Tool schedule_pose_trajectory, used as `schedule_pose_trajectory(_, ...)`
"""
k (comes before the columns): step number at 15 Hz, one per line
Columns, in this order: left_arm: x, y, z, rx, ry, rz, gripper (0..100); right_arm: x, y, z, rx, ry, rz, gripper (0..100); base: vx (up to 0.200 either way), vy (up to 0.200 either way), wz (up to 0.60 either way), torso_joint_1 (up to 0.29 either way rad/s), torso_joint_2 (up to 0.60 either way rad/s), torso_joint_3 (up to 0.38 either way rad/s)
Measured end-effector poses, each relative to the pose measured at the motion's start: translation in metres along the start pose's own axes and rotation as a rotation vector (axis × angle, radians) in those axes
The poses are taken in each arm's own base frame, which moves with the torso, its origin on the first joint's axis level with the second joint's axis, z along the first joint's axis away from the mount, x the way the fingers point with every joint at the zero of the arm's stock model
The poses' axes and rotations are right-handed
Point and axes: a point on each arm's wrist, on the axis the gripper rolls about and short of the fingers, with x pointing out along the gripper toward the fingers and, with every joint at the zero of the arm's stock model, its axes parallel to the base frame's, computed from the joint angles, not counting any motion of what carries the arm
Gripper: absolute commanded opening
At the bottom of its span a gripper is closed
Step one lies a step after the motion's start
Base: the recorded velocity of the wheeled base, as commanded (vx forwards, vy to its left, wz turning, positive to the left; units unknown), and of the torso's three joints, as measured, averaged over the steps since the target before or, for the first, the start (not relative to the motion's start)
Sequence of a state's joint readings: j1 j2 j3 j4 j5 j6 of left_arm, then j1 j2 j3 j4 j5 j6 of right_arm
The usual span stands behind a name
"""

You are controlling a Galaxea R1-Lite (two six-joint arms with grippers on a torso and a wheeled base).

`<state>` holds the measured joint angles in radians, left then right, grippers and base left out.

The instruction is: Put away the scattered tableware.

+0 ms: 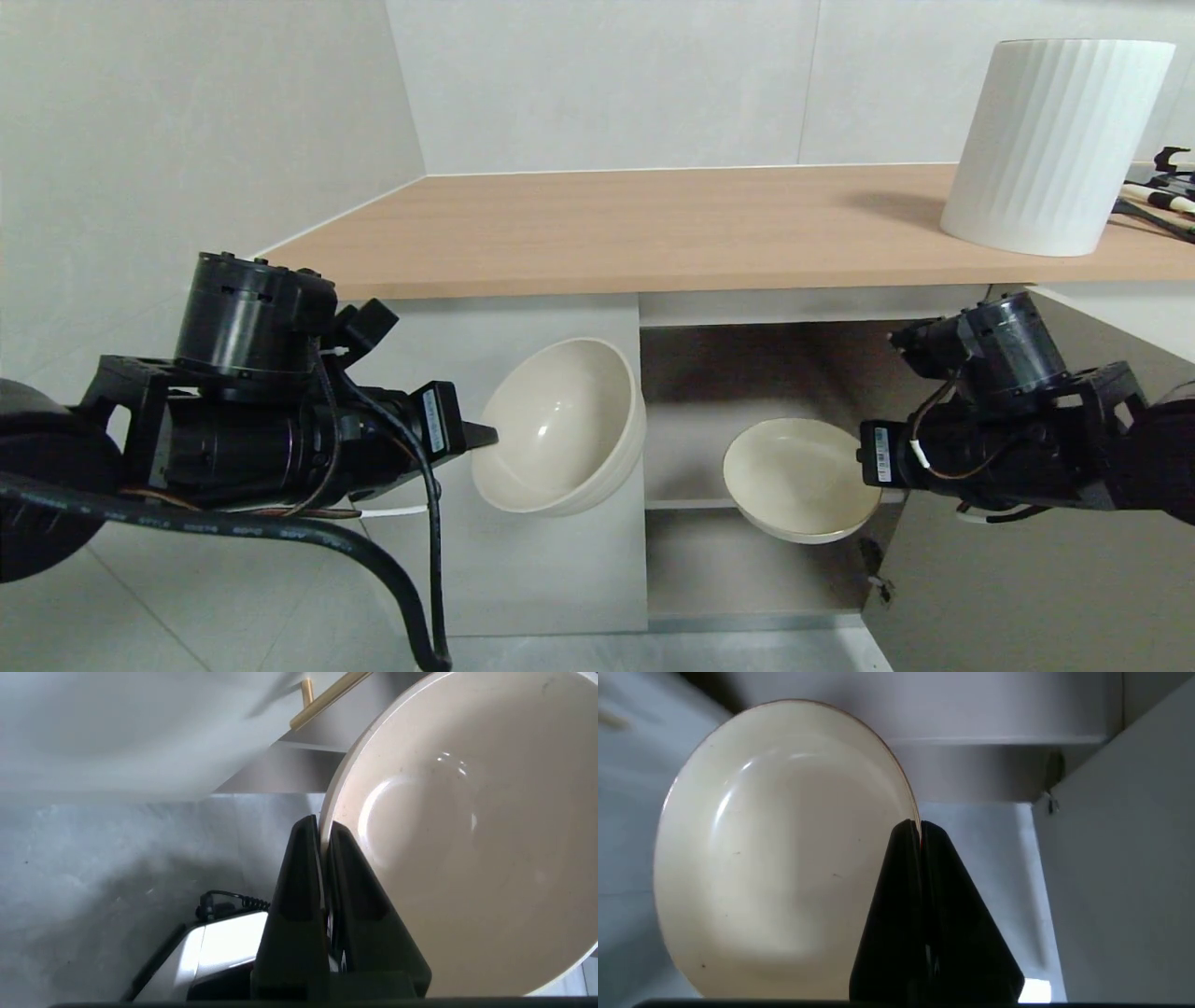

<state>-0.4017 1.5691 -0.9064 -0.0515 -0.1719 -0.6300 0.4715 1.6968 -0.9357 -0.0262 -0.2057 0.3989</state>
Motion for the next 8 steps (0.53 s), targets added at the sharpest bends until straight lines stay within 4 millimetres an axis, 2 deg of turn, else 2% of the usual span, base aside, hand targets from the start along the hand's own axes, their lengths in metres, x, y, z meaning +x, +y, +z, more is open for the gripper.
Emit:
schedule_pose_trajectory(2,0.0,0.0,0.0,0.0,0.001,0.001,0,0.024,-0.004,-0.001,0.014,0.016,-0.027,0,0.0,0.0,0.0,0.0,0.0,0.0)
schedule_pose_trajectory(8,0.001,0.0,-0.001,-0.001,0.004,0.003,0,0.118,-0.011,-0.017,0.097,-0.027,-0.058,0,0.0,0.0,0.0,0.0,0.0,0.0)
